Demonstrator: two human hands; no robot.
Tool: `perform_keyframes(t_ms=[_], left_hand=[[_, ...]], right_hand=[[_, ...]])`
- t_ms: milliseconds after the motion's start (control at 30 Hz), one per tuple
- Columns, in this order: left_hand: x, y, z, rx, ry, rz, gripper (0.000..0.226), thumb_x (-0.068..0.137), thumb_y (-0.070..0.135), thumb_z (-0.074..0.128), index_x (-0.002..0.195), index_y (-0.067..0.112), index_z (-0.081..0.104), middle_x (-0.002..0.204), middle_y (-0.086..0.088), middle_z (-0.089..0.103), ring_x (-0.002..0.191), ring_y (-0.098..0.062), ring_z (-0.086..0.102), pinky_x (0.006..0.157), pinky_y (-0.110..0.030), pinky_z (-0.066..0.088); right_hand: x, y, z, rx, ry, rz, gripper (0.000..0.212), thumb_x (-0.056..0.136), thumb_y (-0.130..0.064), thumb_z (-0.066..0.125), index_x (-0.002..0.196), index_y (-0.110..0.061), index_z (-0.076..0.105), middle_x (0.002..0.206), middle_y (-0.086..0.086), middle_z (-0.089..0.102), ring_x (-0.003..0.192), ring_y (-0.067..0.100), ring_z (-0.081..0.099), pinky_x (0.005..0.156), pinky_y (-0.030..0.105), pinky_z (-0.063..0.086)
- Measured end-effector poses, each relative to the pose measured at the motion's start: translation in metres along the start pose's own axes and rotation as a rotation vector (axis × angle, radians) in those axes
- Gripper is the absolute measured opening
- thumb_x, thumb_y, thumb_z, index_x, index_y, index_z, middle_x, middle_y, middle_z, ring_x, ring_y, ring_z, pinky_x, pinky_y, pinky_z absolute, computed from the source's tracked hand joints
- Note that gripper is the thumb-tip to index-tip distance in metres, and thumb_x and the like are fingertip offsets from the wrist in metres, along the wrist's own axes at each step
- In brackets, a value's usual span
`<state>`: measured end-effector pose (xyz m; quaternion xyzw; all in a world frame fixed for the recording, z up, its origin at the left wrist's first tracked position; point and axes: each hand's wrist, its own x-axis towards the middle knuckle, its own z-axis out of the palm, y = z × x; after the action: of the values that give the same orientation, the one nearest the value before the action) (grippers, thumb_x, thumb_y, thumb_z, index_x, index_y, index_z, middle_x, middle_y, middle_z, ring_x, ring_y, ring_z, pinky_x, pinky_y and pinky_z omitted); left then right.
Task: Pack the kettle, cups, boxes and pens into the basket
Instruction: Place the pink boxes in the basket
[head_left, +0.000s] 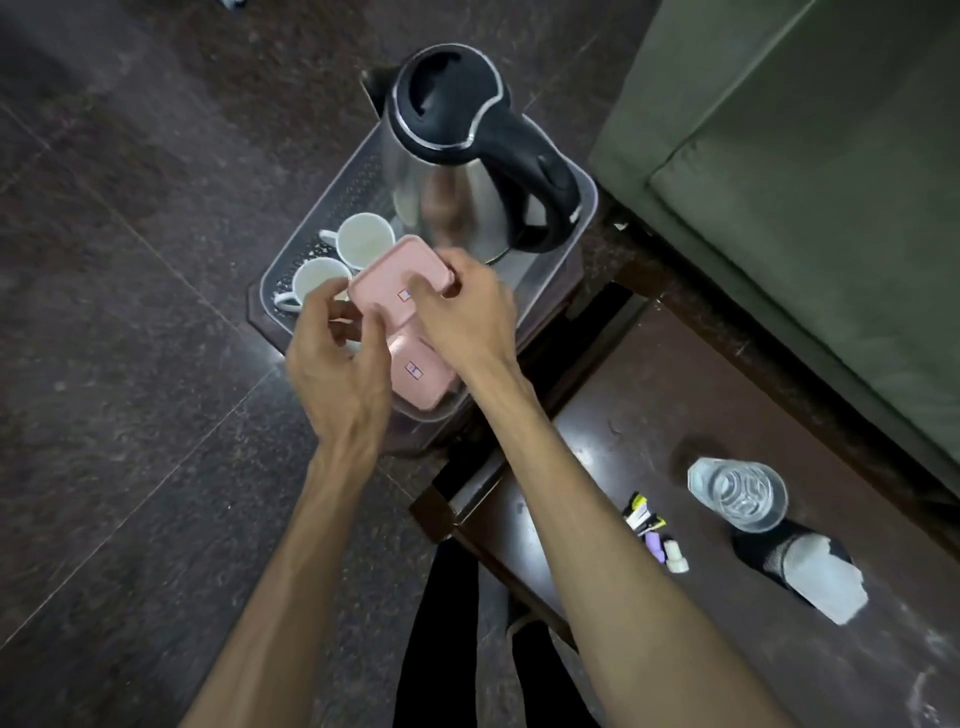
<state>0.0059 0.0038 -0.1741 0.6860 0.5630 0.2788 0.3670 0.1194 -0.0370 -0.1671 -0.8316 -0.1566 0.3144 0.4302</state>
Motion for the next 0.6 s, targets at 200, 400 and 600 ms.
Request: perform_keyframes(t_ms=[200,400,600], left_hand=[[0.014,-0.023,0.006,0.21,-0.1,-0.09,0.046,0.092,0.024,0.067,0.136,0.013,0.063,0.112,-0.006,0.076,0.095,-0.03,0.071,0.092,-0.043,0.055],[0.019,-0.025,0.014,0.437,-0.149,-0.035,0.044,0.09,0.024,0.066,0.132,0.011,0.063,0.111,-0.017,0.077,0.101,-0.043,0.069,0.09,-0.046,0.048],[0.013,-0.031,0.014,0.585,-0.173,0.088,0.048,0.086,0.026,0.062,0.13,0.008,0.057,0.088,-0.014,0.078,0.086,-0.036,0.07,0.095,-0.04,0.031]], right_hand=[[0.021,0.008,0.035,-0.364,-0.066,-0.037,0.036,0.098,-0.041,0.063,0.125,-0.017,0.065,0.115,0.014,0.076,0.117,0.039,0.063,0.095,0.046,0.051],[0.022,0.016,0.033,-0.495,-0.062,-0.066,0.04,0.098,-0.045,0.062,0.13,-0.022,0.066,0.116,0.013,0.075,0.119,0.037,0.06,0.092,0.043,0.052],[0.024,0.005,0.034,-0.563,-0.04,-0.035,0.034,0.092,-0.041,0.065,0.116,-0.017,0.072,0.114,0.013,0.075,0.114,0.037,0.065,0.088,0.04,0.053]])
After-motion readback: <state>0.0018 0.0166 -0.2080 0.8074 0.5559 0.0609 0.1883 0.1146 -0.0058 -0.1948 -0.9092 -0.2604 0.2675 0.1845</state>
